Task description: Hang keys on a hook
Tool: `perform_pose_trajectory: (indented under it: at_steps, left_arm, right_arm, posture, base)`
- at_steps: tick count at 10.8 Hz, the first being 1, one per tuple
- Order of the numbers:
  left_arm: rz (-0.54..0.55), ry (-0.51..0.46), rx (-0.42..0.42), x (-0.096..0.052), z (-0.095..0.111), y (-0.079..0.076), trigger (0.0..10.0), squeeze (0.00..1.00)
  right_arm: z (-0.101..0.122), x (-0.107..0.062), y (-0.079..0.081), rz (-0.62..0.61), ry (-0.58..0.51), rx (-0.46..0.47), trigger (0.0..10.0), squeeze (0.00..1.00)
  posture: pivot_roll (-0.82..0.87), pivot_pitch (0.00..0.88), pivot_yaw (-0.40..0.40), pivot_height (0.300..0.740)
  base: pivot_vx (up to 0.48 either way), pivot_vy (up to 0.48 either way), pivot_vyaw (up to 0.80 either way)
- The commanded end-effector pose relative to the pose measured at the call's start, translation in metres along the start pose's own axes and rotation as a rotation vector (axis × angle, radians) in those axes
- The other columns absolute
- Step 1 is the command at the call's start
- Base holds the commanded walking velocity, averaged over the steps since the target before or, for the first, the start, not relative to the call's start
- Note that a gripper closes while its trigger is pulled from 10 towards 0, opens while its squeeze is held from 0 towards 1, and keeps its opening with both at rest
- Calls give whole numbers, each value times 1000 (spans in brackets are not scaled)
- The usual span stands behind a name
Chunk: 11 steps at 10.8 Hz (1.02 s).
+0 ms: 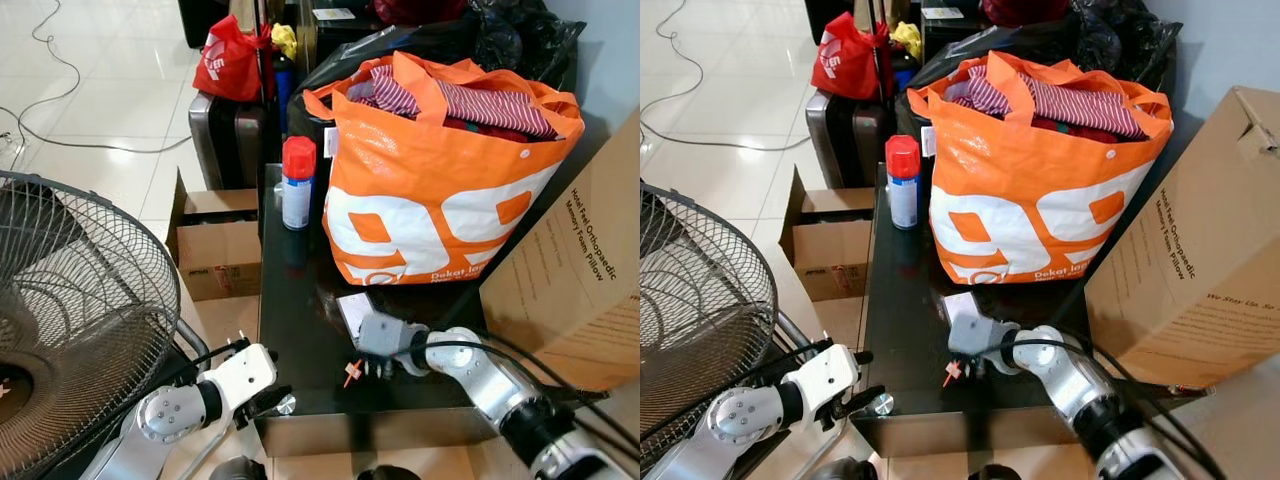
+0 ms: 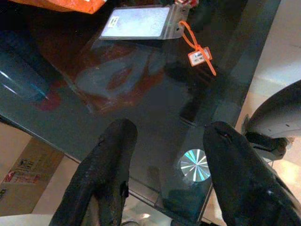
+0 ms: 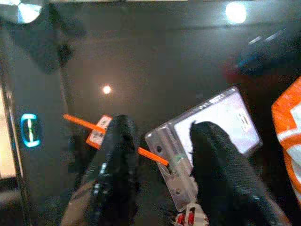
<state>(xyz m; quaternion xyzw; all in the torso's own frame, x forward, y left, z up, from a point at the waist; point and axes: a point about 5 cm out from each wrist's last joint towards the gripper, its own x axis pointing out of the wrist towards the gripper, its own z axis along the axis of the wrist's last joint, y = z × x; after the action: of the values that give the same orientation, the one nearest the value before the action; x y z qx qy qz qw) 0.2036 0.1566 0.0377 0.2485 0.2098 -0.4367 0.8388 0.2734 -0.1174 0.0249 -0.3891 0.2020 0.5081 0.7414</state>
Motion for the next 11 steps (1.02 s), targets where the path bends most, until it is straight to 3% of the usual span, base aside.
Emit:
perform_pose_trajectory:
  at_steps: [1,2,3,4,6,7,8,10,11]
  left_arm:
    - [-19,5,1,-1,-2,-3,10000,0]
    - [-20,8,3,-1,-3,-3,10000,0]
    - [-22,9,4,-2,-3,-4,10000,0]
    - [-25,7,8,-1,-1,-4,10000,0]
    - [-28,8,14,-1,0,-4,10000,0]
    - [-28,9,15,-1,0,-3,10000,0]
    - [-28,10,15,-1,1,-3,10000,0]
    - [-31,10,15,-1,1,-4,10000,0]
    - [-31,9,16,0,2,-3,10000,0]
  right_arm:
    - [1,-1,-1,21,11,-52,10000,1000]
    - [2,0,-1,36,13,-86,10000,1000]
    - [5,4,1,45,4,-125,10000,349]
    - [9,9,4,46,4,-148,10000,0]
    - [4,18,6,32,84,-249,9882,0]
    - [1,19,6,28,111,-268,6078,0]
    - [-1,18,4,37,132,-308,4392,0]
    - [0,18,2,69,112,-315,3608,0]
    - [7,19,5,84,43,-223,3882,0]
  posture:
    - [-46,90,-45,740]
    - [-46,87,-45,740]
    - [-45,84,-44,740]
    - [-43,82,-44,740]
    - [-38,82,-44,740]
    - [-37,84,-44,740]
    - [-38,87,-45,740]
    - [-41,87,-45,740]
    - [-42,87,-46,740]
  base:
    - [0,0,0]
    - [0,0,0]
    - [0,0,0]
    - [0,0,0]
    - [0,0,0]
    - [0,0,0]
    - [0,0,0]
    - [0,0,0]
    - [0,0,0]
